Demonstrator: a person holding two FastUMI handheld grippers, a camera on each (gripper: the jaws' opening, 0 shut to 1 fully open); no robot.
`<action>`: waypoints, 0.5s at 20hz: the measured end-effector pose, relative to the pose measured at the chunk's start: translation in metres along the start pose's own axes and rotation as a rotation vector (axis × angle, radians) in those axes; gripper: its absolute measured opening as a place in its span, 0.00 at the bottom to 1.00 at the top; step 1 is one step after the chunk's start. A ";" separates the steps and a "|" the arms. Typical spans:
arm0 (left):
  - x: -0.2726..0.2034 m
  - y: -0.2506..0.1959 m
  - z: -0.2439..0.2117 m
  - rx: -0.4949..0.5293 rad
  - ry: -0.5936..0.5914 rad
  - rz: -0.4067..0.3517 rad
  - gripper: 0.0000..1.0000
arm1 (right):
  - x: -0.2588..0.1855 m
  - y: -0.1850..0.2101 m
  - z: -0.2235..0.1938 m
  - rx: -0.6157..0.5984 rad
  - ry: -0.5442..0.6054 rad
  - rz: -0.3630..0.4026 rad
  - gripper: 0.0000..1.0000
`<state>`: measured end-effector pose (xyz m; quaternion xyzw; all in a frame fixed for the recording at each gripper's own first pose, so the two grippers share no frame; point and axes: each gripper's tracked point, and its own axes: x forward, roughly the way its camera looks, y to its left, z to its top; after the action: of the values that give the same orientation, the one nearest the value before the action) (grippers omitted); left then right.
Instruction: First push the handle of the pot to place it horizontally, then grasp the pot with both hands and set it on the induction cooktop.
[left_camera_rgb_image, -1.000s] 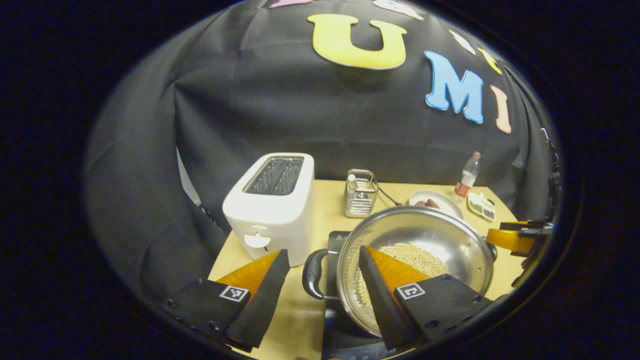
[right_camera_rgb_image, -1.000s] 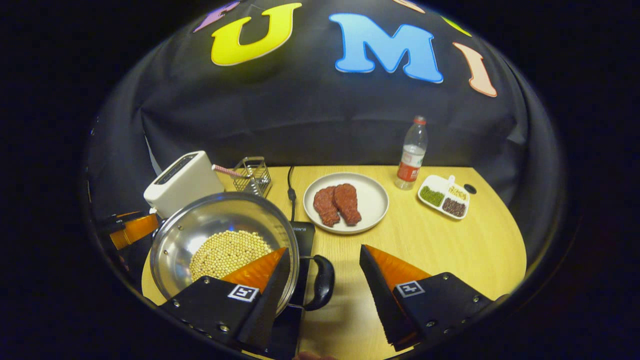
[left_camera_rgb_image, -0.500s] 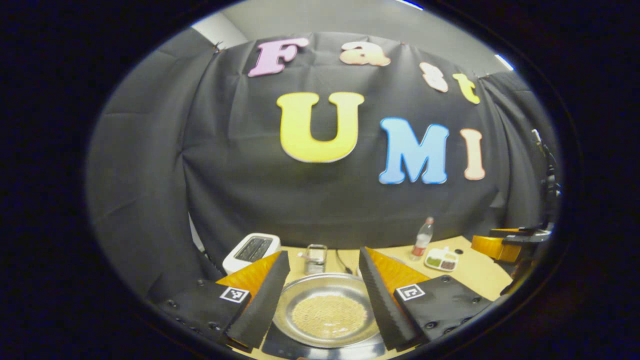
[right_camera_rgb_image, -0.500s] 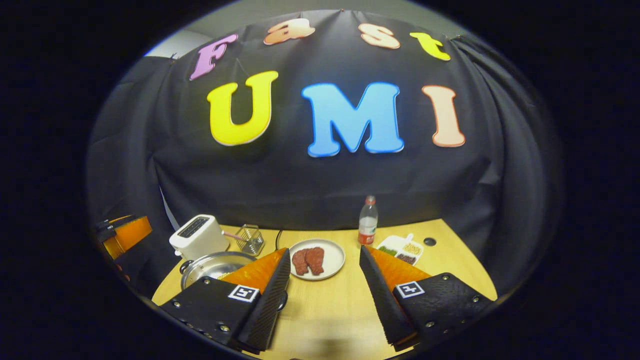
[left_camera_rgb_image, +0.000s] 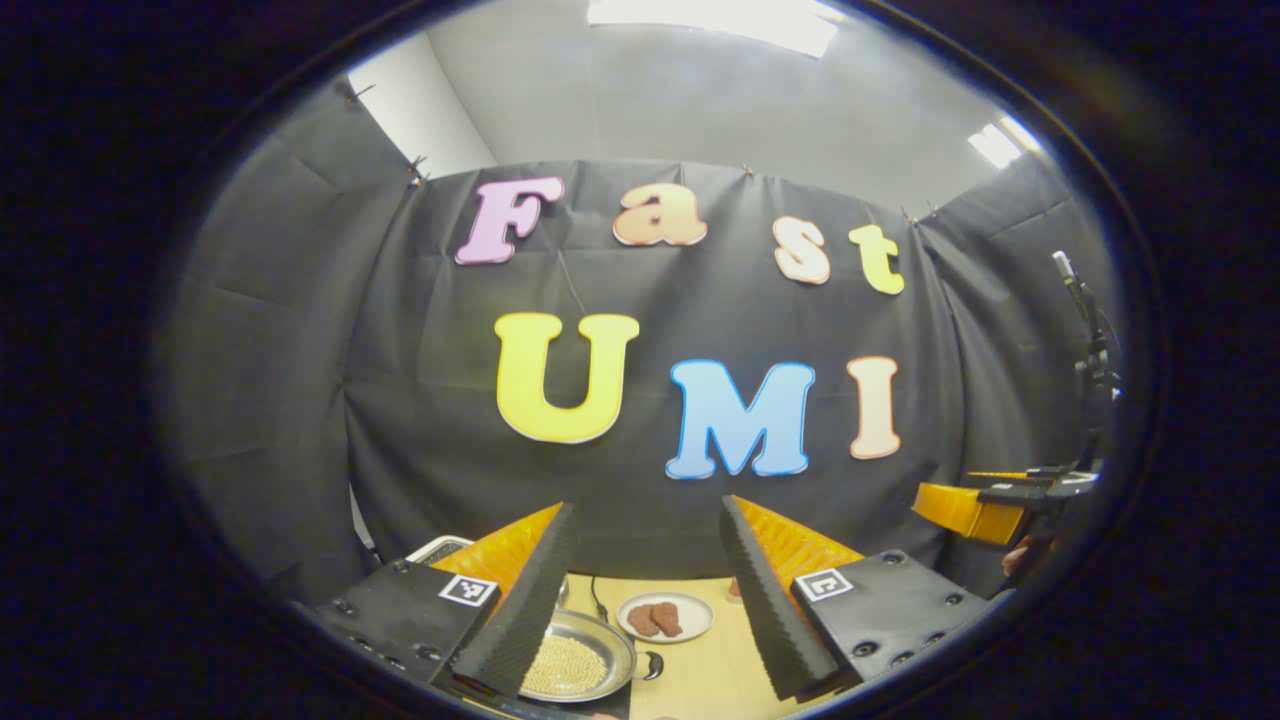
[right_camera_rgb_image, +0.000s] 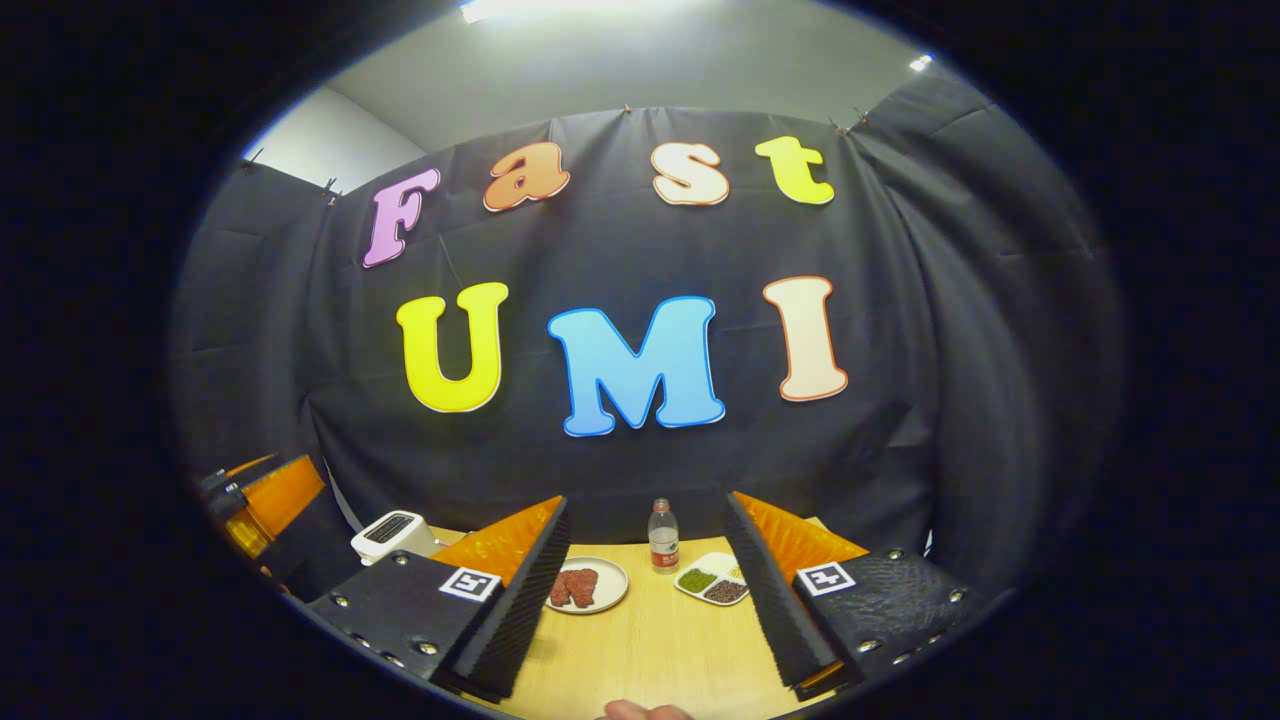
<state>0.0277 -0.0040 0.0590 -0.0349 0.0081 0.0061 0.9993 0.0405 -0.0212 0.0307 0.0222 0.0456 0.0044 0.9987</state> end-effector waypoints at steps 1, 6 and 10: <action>-0.006 -0.005 0.005 0.003 -0.009 0.007 1.00 | -0.004 -0.008 0.003 -0.008 -0.012 -0.005 0.97; -0.029 -0.014 -0.006 0.029 0.017 0.072 0.99 | -0.015 -0.023 0.001 0.012 -0.013 0.034 0.99; -0.043 -0.014 -0.015 0.025 0.033 0.086 1.00 | -0.022 -0.026 0.002 0.043 -0.016 0.038 0.99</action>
<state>-0.0154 -0.0191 0.0462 -0.0222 0.0263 0.0483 0.9982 0.0188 -0.0478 0.0339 0.0445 0.0375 0.0224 0.9981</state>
